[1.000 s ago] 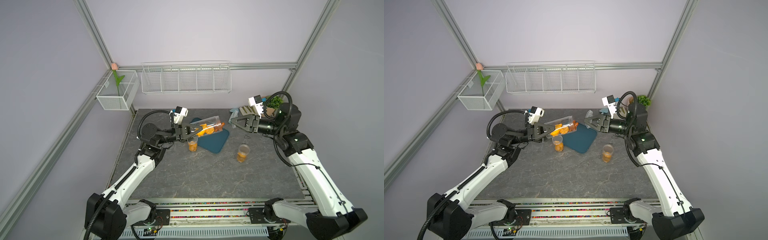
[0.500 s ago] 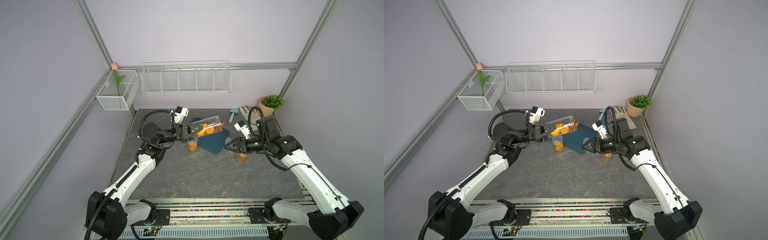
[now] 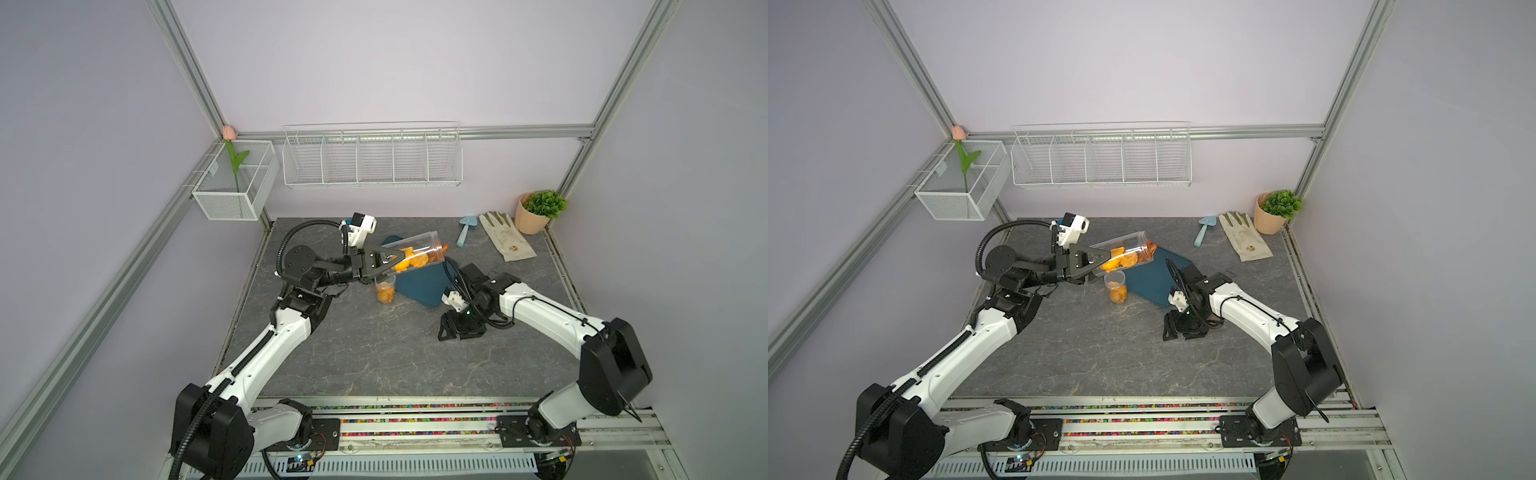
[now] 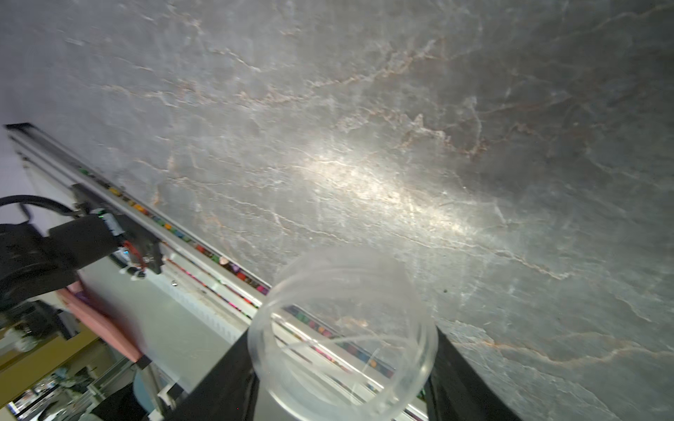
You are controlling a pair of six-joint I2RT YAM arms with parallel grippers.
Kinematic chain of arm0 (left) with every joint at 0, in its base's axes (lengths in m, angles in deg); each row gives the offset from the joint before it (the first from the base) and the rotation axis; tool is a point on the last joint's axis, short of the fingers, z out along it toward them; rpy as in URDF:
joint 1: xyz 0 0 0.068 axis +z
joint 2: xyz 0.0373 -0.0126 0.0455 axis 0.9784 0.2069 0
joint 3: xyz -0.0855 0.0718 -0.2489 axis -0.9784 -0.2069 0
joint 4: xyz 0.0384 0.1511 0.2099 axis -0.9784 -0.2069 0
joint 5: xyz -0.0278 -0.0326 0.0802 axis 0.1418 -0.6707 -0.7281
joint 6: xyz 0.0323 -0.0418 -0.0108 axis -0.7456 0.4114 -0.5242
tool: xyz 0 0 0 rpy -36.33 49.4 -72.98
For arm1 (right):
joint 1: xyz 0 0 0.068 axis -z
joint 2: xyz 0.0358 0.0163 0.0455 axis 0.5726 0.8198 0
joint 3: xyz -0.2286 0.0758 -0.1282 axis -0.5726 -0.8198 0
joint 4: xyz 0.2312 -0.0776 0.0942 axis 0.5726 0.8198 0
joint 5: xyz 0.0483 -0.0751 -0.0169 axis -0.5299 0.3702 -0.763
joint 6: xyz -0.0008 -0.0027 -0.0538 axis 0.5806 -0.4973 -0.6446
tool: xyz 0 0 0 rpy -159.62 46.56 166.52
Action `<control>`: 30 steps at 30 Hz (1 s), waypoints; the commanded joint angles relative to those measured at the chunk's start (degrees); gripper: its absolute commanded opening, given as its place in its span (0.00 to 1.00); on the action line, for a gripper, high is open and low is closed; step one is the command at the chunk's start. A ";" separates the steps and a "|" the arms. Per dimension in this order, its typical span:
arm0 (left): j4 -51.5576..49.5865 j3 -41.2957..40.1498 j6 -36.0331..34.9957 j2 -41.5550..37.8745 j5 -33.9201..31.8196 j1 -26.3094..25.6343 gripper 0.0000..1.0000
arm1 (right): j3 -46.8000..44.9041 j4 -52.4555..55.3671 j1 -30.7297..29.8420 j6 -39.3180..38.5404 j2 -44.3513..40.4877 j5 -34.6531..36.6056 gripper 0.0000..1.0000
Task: Pour the cookies out of the jar
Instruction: Place the lid at the center of the board.
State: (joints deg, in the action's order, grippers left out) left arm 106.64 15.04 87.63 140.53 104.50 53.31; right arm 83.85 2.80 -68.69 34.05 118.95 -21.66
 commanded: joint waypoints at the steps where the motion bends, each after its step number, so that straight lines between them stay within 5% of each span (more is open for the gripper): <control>1: 1.32 0.17 0.69 -1.61 0.48 0.46 0.56 | -1.33 1.09 -1.27 0.72 2.00 7.80 0.67; 6: 0.84 -0.18 0.65 -2.14 0.57 0.51 0.56 | -4.36 0.48 -2.84 2.06 3.81 11.65 0.70; 13: -0.19 -0.58 0.36 -2.74 0.57 0.52 0.56 | -5.58 0.60 -4.19 3.50 5.55 14.00 0.89; 30: -1.25 -0.71 -0.41 -3.64 0.38 0.66 0.56 | -5.41 1.57 -6.13 5.04 0.61 13.89 0.91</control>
State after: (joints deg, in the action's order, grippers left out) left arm 104.24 14.62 87.52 137.84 104.50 53.68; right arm 78.78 2.84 -74.03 37.96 122.73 -8.50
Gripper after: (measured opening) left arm 0.609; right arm 0.911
